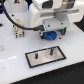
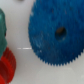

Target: Insert the blue gear onto the right peg, followed by the red gear

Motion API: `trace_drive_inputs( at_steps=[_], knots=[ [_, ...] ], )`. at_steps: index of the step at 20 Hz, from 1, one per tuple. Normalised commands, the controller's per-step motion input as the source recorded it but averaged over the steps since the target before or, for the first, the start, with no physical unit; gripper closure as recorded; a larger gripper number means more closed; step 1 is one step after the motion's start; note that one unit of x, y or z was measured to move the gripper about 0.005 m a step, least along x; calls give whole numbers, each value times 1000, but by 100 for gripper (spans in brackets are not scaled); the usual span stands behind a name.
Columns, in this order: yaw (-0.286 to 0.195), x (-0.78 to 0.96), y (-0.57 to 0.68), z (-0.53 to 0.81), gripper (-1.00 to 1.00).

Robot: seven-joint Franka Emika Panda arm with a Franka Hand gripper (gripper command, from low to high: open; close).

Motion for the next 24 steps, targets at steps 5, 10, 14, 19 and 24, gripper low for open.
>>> trace_drive_inputs(
  at_steps=[5, 10, 14, 19, 24],
  knots=[
    [0, -150, -53, -35, 100],
    [0, -78, -86, -98, 100],
    [0, -78, -42, -72, 100],
    [0, 33, 8, 151, 100],
    [0, 236, 27, 553, 100]
  ],
)
